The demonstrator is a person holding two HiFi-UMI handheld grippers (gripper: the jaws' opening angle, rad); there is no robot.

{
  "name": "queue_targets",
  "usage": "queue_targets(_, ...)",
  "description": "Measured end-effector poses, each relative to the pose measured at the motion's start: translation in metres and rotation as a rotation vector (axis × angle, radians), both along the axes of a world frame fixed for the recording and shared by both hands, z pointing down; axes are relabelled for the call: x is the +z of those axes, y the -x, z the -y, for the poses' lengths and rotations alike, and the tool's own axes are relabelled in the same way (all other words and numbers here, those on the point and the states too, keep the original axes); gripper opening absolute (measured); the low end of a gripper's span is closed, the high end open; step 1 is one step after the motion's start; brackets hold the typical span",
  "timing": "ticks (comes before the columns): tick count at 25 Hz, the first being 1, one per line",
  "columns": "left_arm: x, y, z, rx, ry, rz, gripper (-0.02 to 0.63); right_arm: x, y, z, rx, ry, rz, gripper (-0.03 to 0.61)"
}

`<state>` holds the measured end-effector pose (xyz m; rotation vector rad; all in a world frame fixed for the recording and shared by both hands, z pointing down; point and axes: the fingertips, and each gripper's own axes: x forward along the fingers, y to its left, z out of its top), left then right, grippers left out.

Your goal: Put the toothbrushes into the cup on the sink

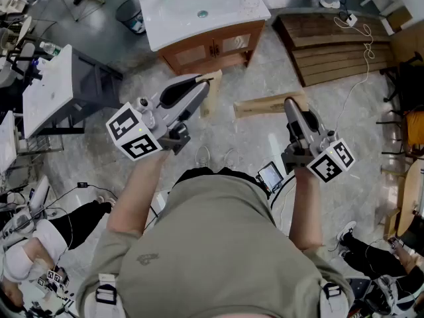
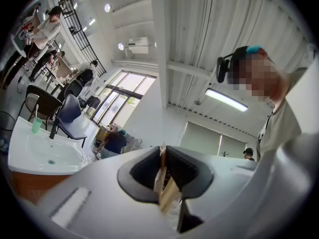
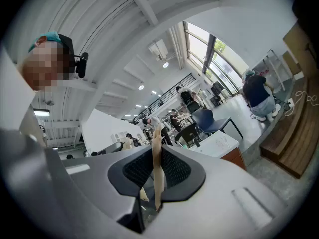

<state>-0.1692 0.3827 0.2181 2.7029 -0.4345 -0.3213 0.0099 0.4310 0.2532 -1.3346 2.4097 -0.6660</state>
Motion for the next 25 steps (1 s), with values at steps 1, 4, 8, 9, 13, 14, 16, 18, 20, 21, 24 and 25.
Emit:
queue_targets(1,0.000,0.001,0.001,-0.001,0.000,0.000,0.043,0.000,0.000,0.001,-0.001,0.000,0.000,0.055)
queue_targets(4,0.001,0.001,0.003,-0.003,0.001,0.002,0.043,0.001,0.001,0.002,-0.002,0.002,0.001,0.055)
queue_targets(8,0.001,-0.001,0.004,-0.004,0.006,0.007,0.043,0.001,-0.001,0.002,-0.005,0.005,0.002,0.055)
queue_targets(9,0.002,-0.002,0.004,-0.005,0.008,0.008,0.043,0.001,-0.001,0.003,-0.007,0.006,0.005,0.055)
queue_targets(13,0.008,-0.006,0.002,-0.008,0.013,0.015,0.043,0.005,-0.008,0.002,0.001,0.009,0.016,0.055)
queue_targets(14,0.010,-0.007,0.001,-0.011,0.014,0.019,0.043,0.007,-0.011,0.000,0.004,0.011,0.019,0.054)
queue_targets(16,0.014,-0.009,-0.002,-0.023,0.018,0.027,0.043,0.010,-0.020,-0.005,0.007,0.015,0.024,0.054)
queue_targets(18,0.020,-0.013,-0.005,-0.040,0.021,0.036,0.043,0.016,-0.030,-0.011,0.009,0.019,0.028,0.054)
queue_targets(20,0.024,-0.017,-0.008,-0.057,0.021,0.042,0.043,0.022,-0.042,-0.016,0.012,0.025,0.030,0.054)
queue_targets(21,0.024,-0.018,-0.009,-0.064,0.020,0.045,0.043,0.024,-0.046,-0.018,0.013,0.027,0.031,0.054)
queue_targets(24,0.024,-0.019,-0.009,-0.077,0.020,0.047,0.043,0.027,-0.052,-0.017,0.015,0.034,0.039,0.054)
queue_targets(25,0.023,-0.019,-0.009,-0.079,0.020,0.047,0.043,0.026,-0.053,-0.016,0.016,0.034,0.042,0.054)
